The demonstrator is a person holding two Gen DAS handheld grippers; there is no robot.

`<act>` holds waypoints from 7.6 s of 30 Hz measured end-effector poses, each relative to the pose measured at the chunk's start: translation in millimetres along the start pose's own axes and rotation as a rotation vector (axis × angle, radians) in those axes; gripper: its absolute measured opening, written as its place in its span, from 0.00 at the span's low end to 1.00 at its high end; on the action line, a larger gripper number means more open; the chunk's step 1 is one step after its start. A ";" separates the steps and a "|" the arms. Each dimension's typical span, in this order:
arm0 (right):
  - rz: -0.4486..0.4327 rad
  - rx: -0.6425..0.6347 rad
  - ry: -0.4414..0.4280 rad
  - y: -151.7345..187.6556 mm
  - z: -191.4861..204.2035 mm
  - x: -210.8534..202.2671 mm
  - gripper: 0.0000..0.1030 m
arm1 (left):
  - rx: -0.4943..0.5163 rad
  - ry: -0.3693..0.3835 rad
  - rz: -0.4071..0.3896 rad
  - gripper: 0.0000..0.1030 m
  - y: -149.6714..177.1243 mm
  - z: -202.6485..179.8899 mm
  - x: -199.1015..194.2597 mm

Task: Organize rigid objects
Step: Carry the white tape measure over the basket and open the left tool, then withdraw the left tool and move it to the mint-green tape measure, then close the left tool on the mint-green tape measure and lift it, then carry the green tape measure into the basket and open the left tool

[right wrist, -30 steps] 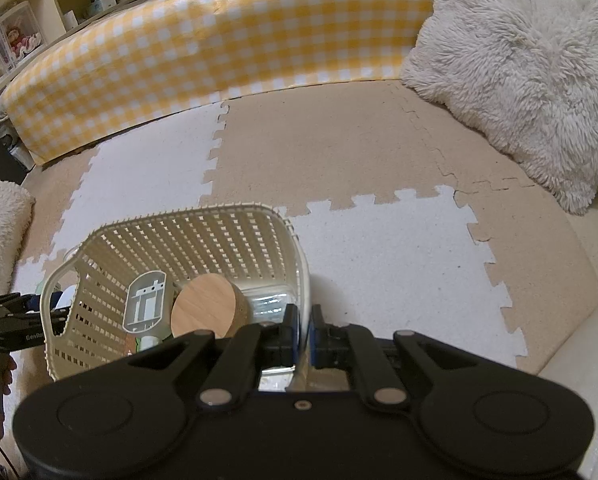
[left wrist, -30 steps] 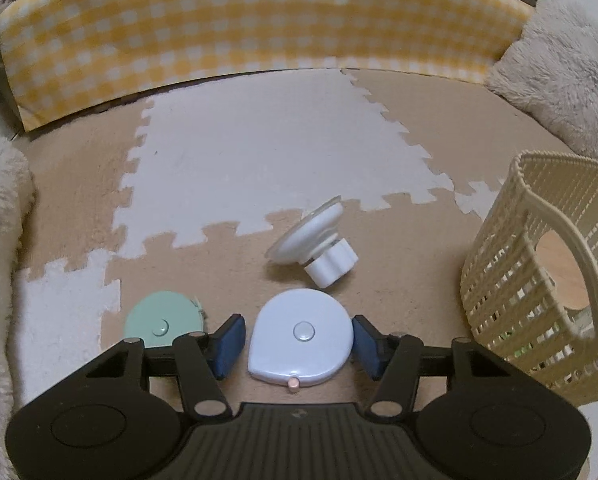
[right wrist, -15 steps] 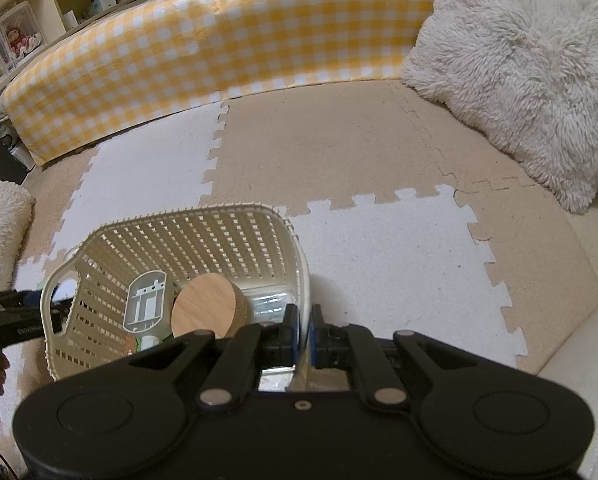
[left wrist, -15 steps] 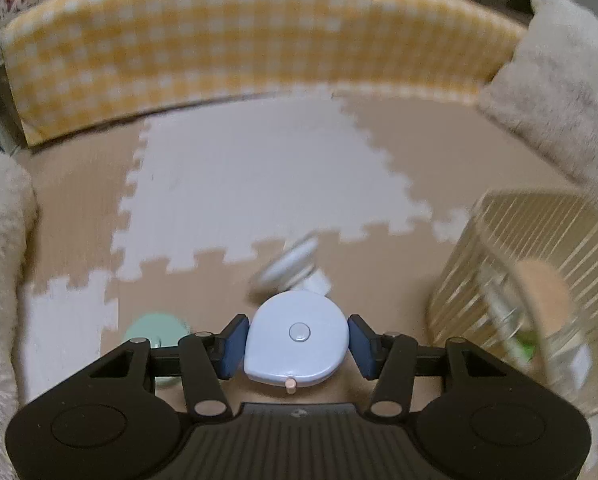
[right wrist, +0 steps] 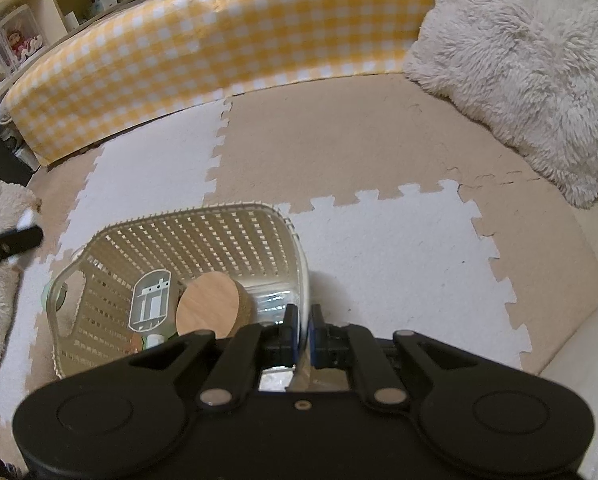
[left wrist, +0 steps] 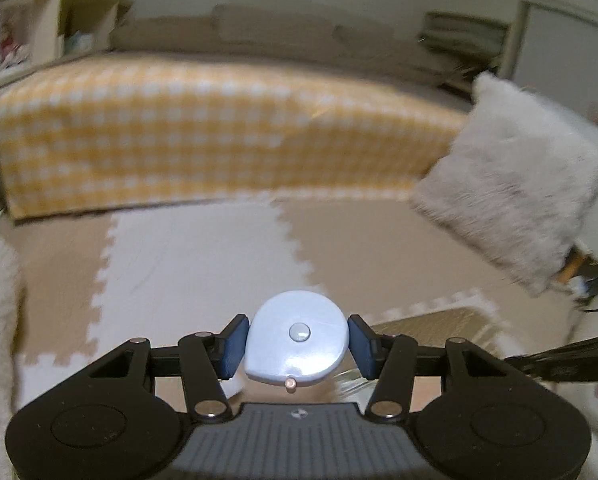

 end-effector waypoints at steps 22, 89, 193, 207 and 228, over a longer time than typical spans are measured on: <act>-0.050 0.044 -0.026 -10.8 -2.6 -6.8 0.05 | 0.191 0.239 0.166 0.53 62.0 -135.5 21.5; -0.040 0.058 -0.033 -8.8 -4.8 -3.6 0.05 | 0.091 0.090 0.046 1.00 -0.5 -75.8 -39.1; -0.042 -0.080 0.030 -4.7 4.3 -2.1 0.06 | 0.109 -0.042 -0.023 0.51 -2.6 -44.9 0.9; -0.042 -0.080 0.030 -4.8 4.3 -2.1 0.06 | 0.282 0.081 0.134 0.51 55.7 -108.7 16.7; -0.041 -0.079 0.030 -4.9 4.3 -2.2 0.06 | 0.241 0.098 0.208 0.63 69.2 -110.6 29.7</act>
Point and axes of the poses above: each gripper's, at about its wrist camera, not at the fingertips, and x roughly the way its jaws point, z to its left, y to its underside, the point moved 8 cm from there along x, roughly the way its jaws point, and after that the axes turned 11 degrees about -y, right-handed, at the moved point
